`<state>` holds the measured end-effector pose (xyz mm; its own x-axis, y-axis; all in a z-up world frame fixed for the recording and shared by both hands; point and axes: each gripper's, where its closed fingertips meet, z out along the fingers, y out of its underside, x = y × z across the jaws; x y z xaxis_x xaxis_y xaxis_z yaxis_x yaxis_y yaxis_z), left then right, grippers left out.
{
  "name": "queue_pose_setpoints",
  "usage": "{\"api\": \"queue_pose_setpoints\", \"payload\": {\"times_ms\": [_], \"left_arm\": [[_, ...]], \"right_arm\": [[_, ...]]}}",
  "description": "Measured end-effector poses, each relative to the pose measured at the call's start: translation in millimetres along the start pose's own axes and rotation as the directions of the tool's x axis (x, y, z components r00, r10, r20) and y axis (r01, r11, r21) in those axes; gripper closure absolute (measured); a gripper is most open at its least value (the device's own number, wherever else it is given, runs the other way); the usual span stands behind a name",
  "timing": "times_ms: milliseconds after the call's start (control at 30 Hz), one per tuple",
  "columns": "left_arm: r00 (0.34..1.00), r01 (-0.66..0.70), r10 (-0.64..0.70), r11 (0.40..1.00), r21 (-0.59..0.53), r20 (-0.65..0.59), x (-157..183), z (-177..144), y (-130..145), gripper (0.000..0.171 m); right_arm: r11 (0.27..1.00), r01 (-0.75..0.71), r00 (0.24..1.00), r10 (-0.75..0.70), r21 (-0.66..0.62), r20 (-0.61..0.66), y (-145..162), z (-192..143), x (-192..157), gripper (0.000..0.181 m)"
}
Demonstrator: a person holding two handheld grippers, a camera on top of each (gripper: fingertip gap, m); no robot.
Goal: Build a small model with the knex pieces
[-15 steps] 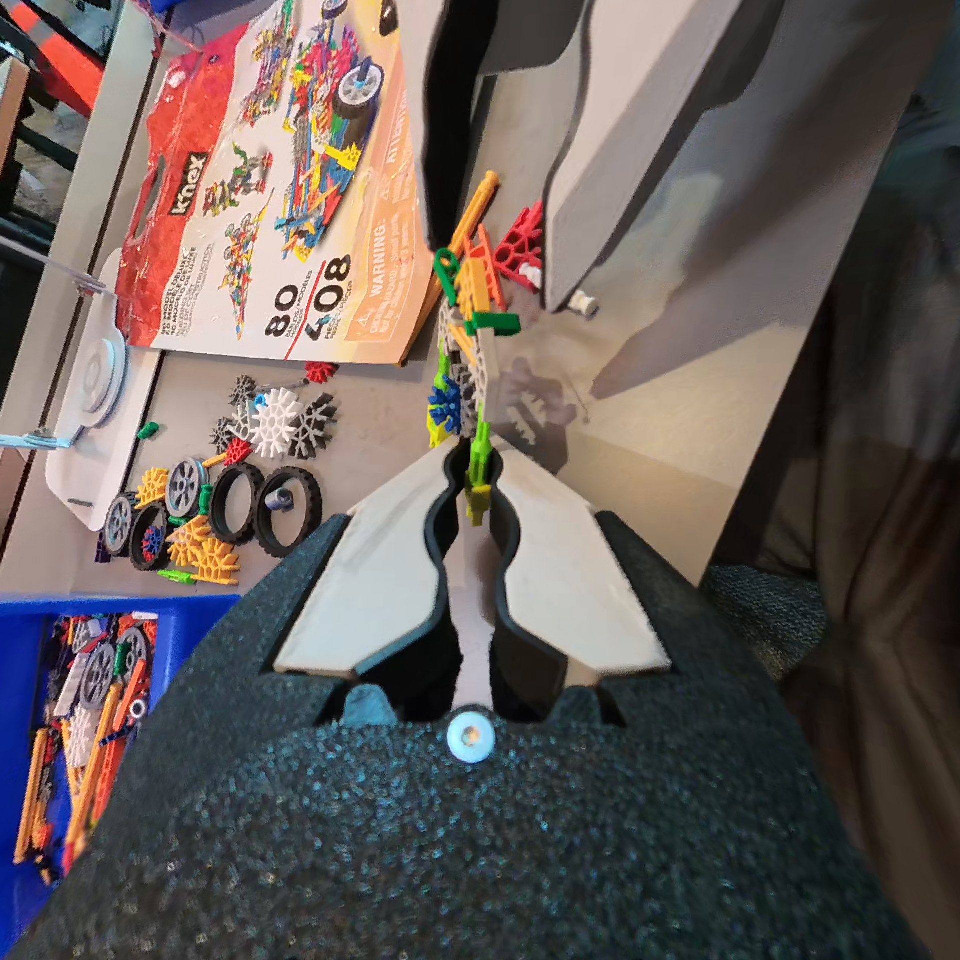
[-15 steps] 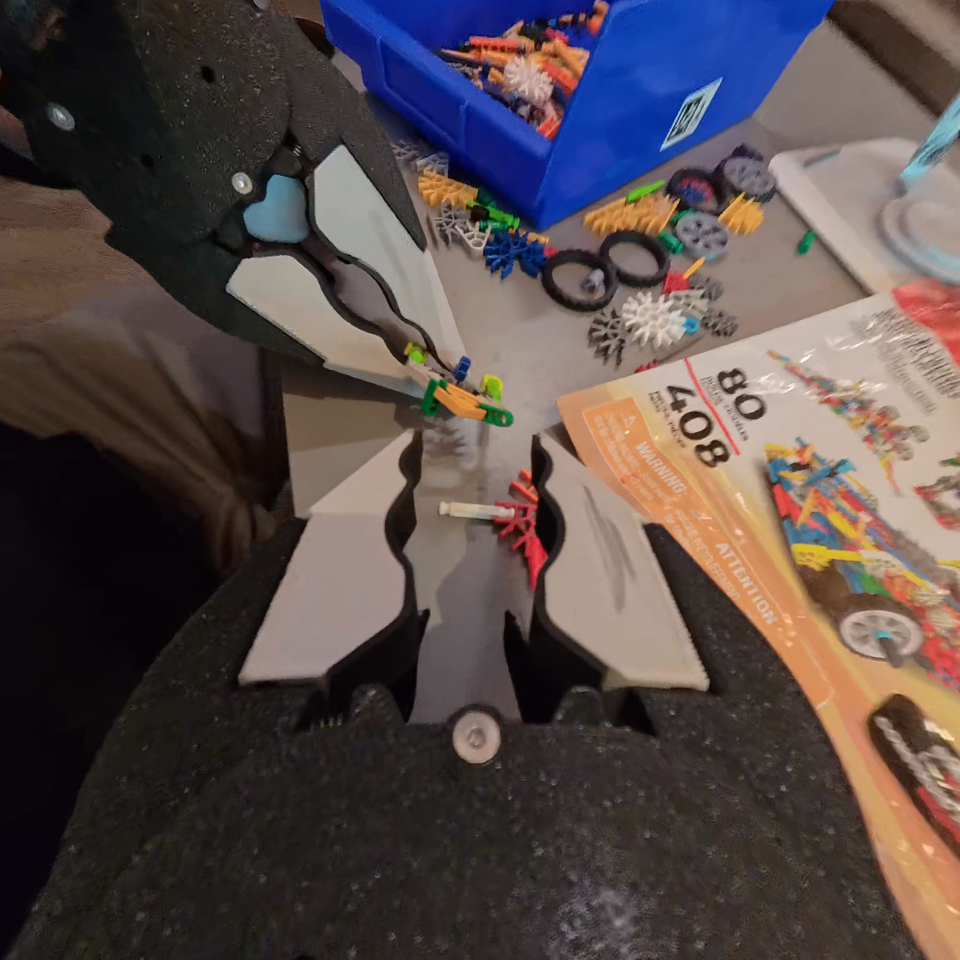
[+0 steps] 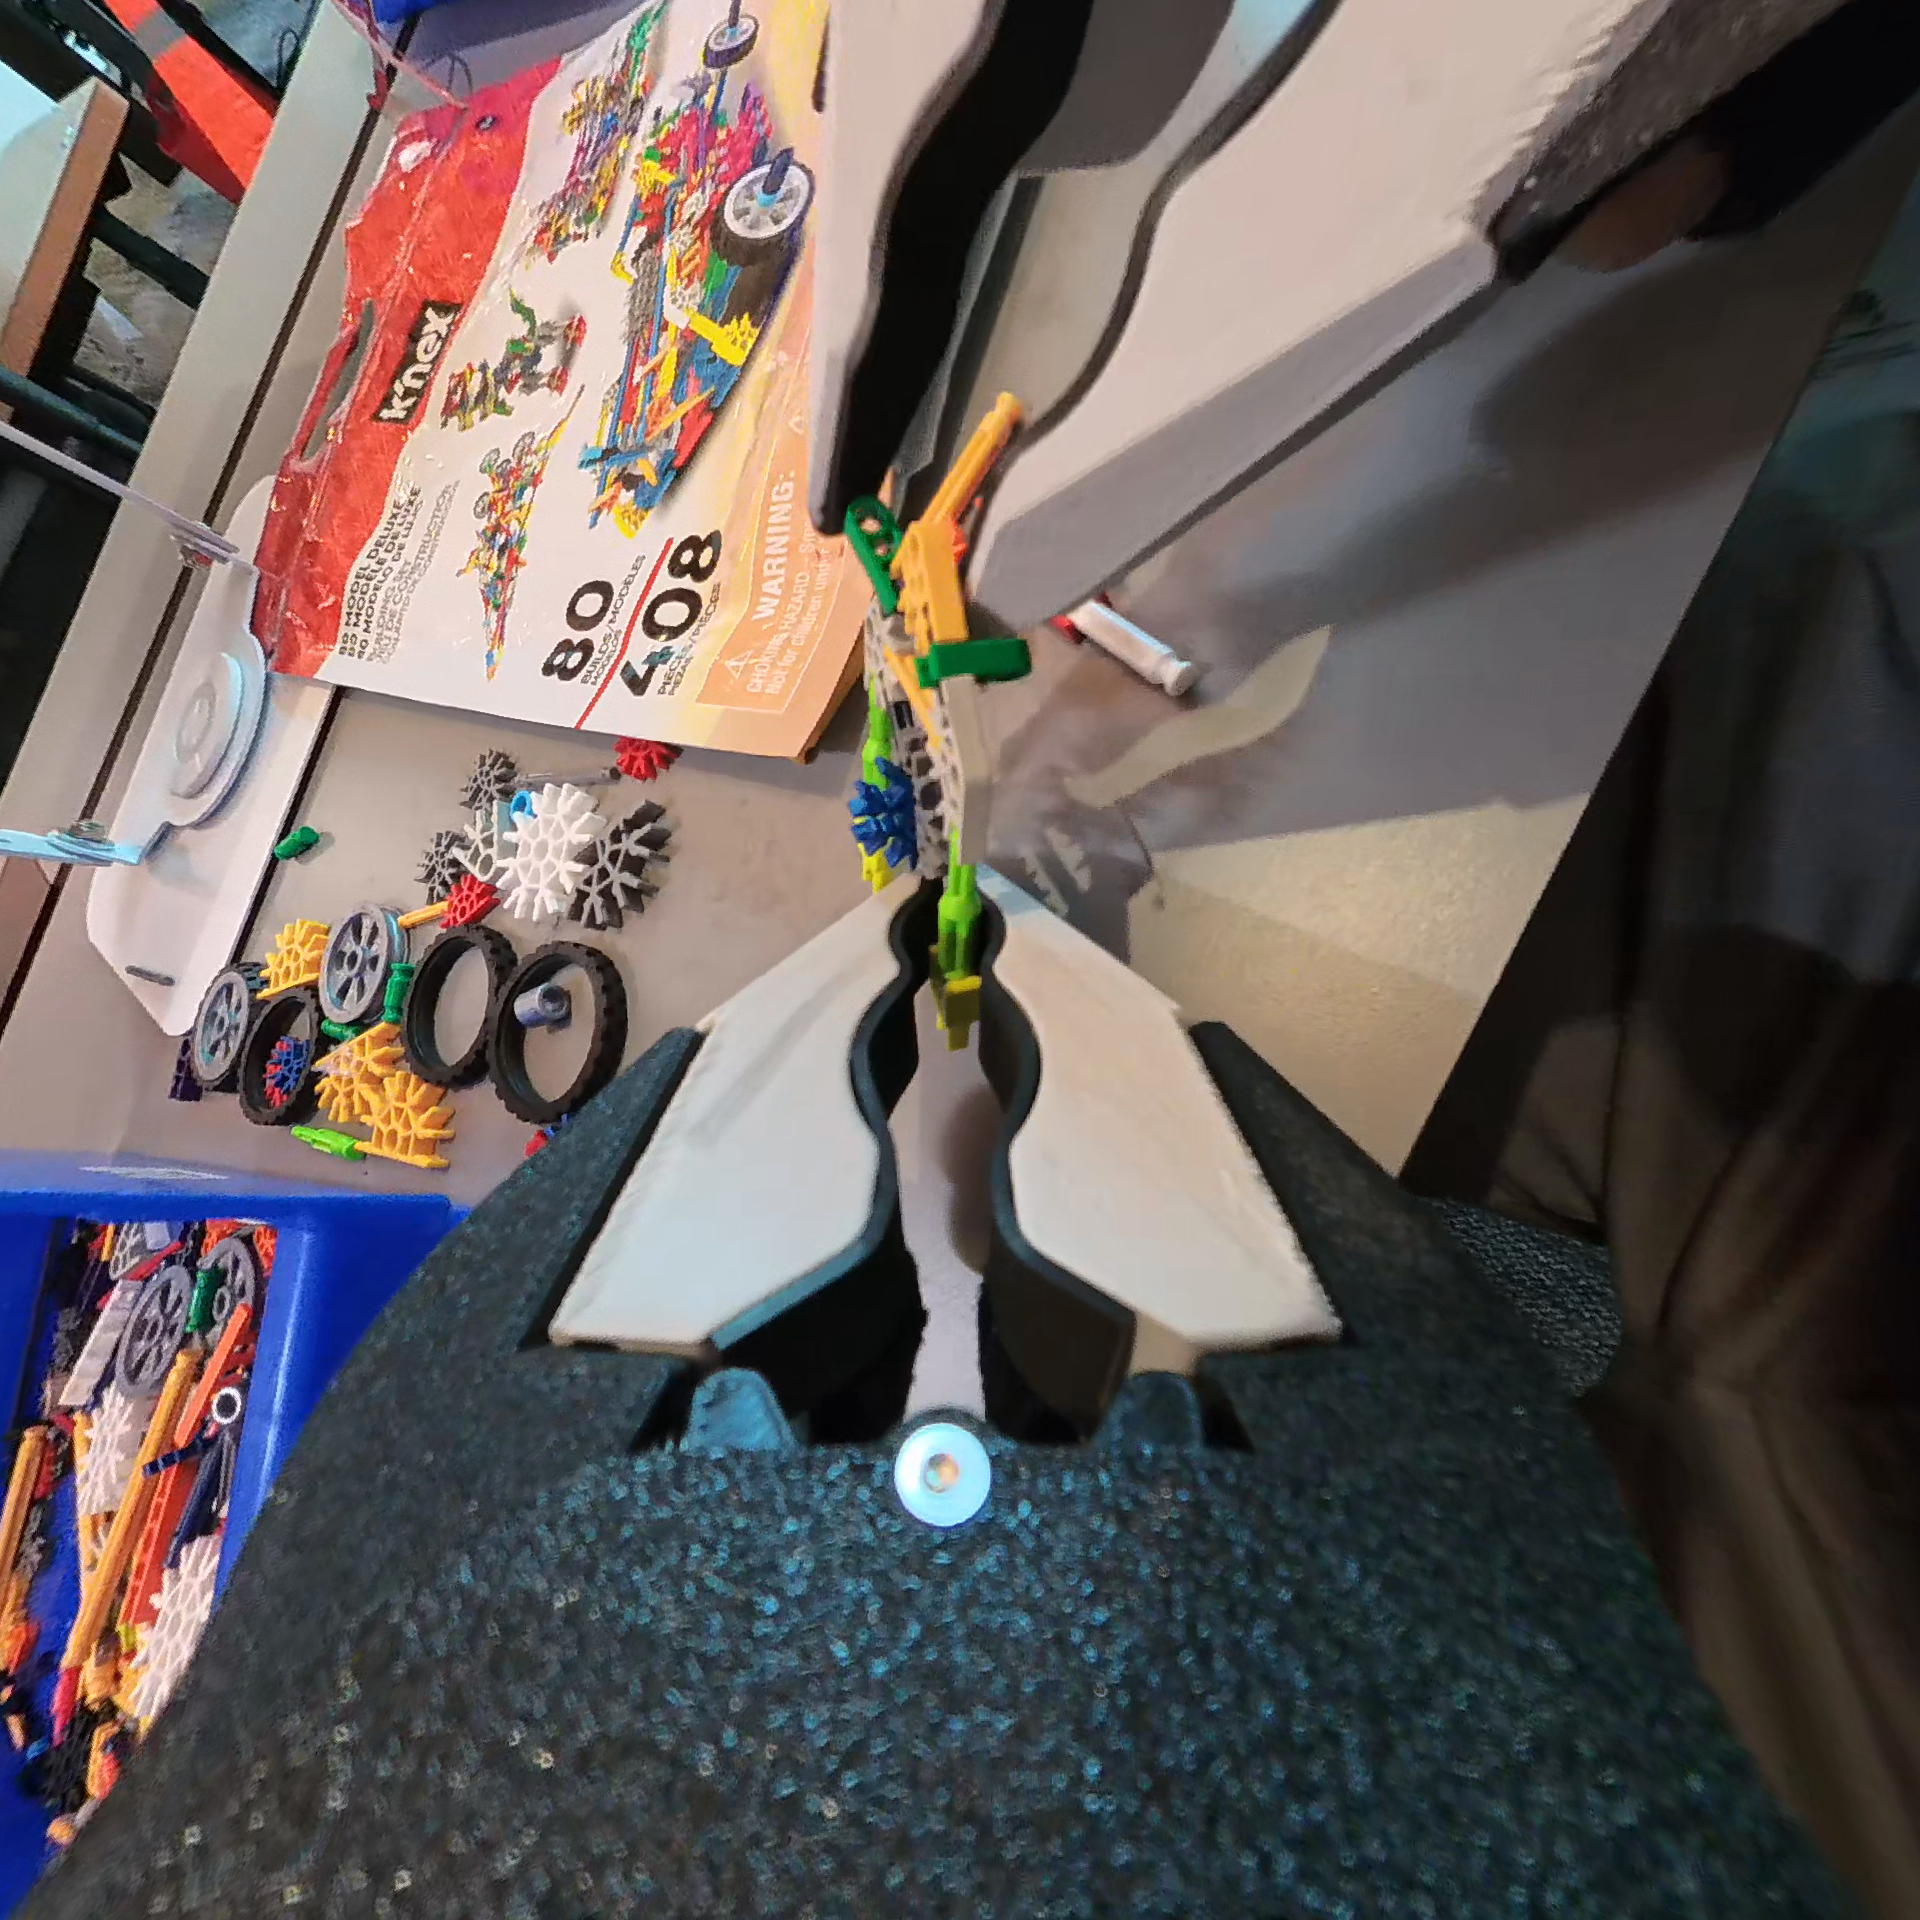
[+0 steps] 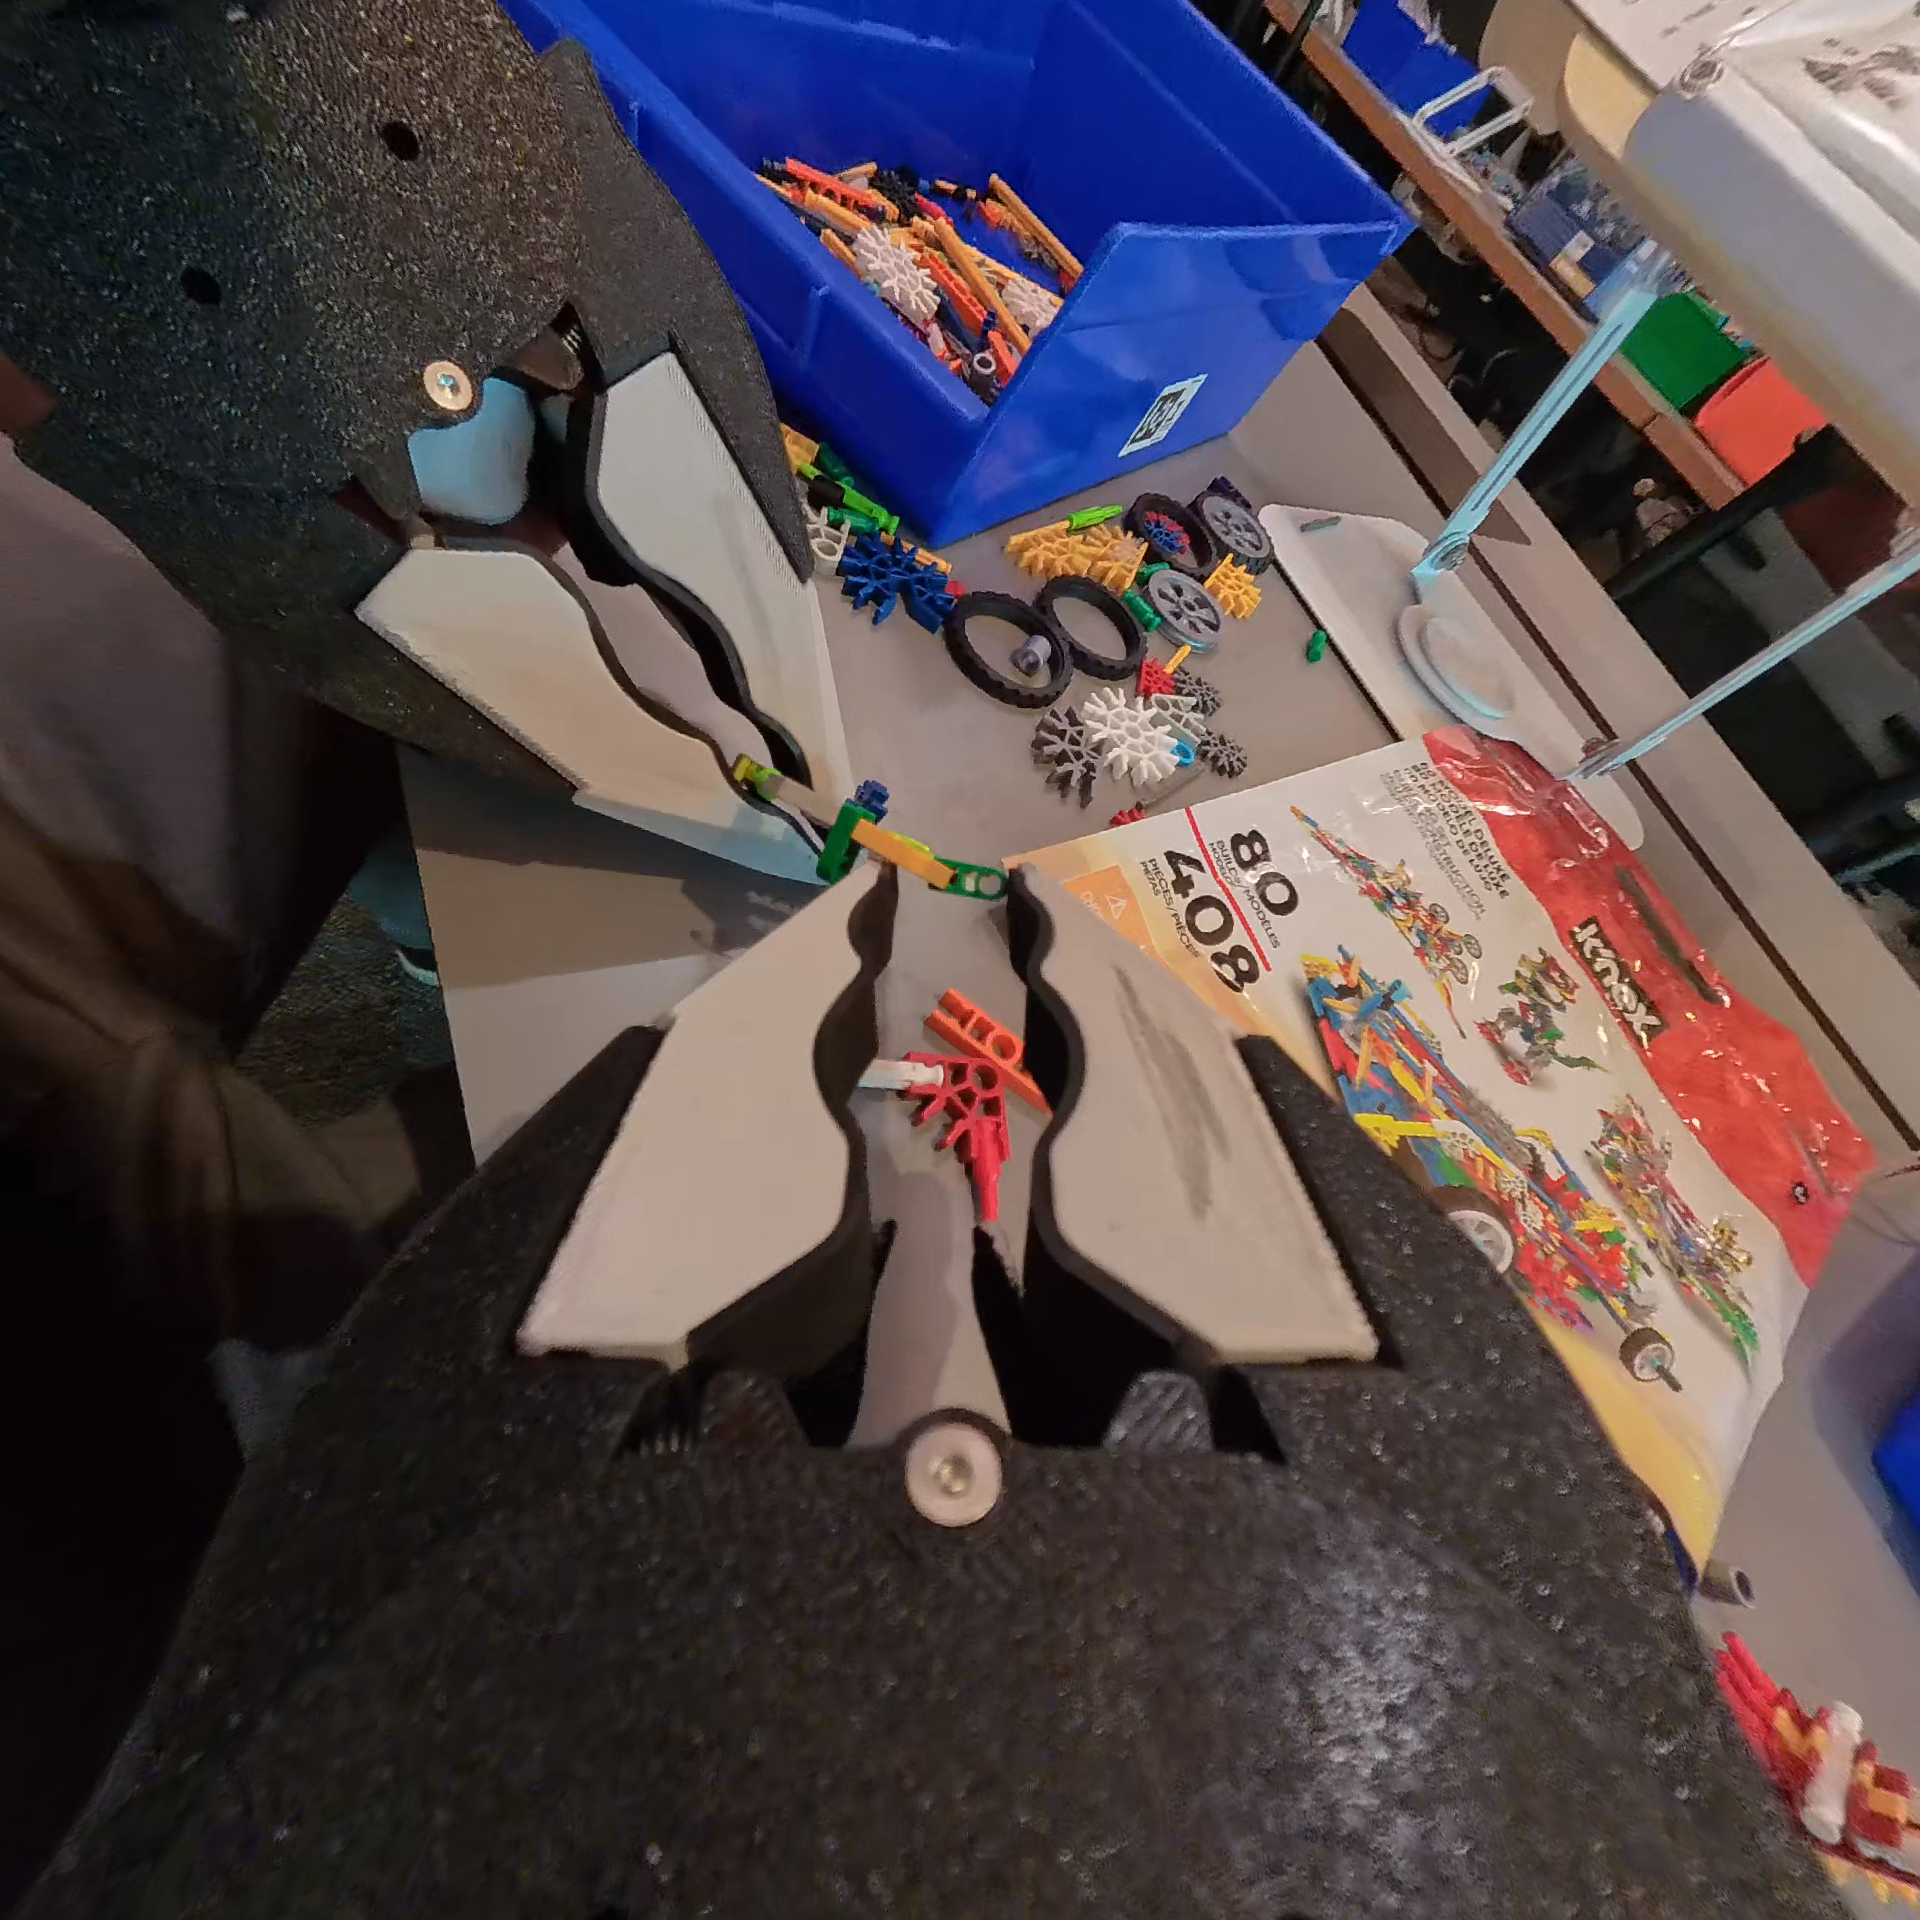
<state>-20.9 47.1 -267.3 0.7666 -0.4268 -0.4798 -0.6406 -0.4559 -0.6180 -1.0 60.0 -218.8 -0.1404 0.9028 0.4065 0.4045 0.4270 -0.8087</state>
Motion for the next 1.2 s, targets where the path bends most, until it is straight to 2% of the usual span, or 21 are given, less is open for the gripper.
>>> {"api": "queue_pose_setpoints", "payload": {"times_ms": [33, 667, 1033, 1200], "left_arm": [[1.000, -0.002, 0.002, 1.000, 0.001, -0.001, 0.1, 0.1, -0.2, 0.170], [1.000, -0.020, 0.020, 1.000, -0.023, 0.022, -0.8, 2.6, -0.3, 0.171], [0.995, 0.068, -0.067, 0.998, 0.011, -0.070, -1.9, 6.3, -5.2, 0.170], [0.986, 0.112, -0.110, 0.994, 0.008, -0.127, -3.4, 7.6, -3.7, 0.170]], "right_arm": [[1.000, 0.002, 1.000, -0.002, 0.008, -0.006, -1.1, -0.1, 0.1, 0.161], [0.993, 0.120, 0.985, -0.119, -0.003, -0.127, -9.1, 0.5, 1.4, 0.166], [0.975, 0.220, 0.966, -0.221, -0.022, -0.132, -19.0, 8.9, 10.5, 0.165], [0.976, 0.217, 0.971, -0.218, -0.024, -0.101, -19.0, 16.0, 14.9, 0.164]]}}
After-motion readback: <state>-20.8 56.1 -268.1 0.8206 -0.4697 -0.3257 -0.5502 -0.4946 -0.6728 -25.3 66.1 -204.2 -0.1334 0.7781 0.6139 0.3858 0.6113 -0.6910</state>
